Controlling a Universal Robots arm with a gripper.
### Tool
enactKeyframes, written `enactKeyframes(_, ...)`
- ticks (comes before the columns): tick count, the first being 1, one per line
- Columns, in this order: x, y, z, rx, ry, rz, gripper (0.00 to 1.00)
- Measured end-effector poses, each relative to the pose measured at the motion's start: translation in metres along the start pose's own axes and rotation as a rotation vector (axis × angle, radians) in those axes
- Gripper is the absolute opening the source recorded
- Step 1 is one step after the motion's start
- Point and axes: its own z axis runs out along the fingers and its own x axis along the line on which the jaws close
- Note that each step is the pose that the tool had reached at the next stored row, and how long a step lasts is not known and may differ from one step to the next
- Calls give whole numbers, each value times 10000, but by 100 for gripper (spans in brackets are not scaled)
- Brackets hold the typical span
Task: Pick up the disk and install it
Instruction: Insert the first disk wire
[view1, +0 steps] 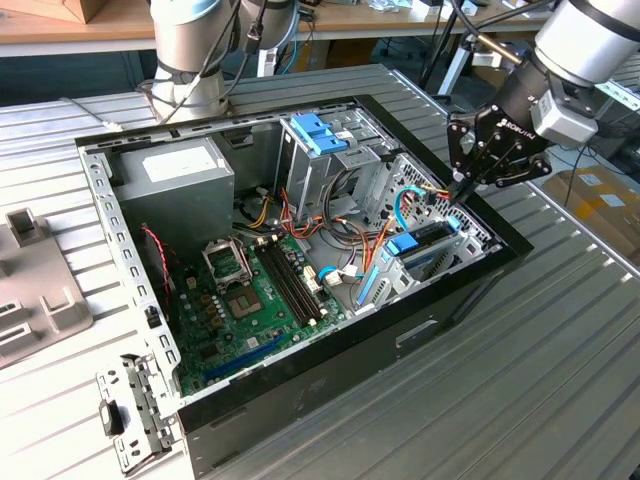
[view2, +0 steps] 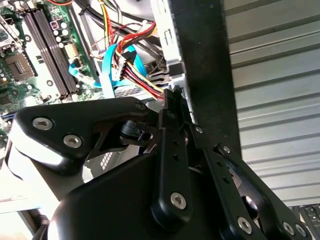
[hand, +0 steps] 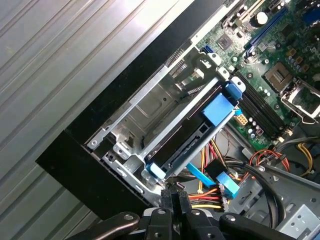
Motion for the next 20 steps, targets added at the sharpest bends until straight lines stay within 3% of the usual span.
enactKeyframes(5, -68, 75, 12, 0, 0, 0, 16)
enactKeyframes(20, -198, 221, 52, 0, 0, 0, 16)
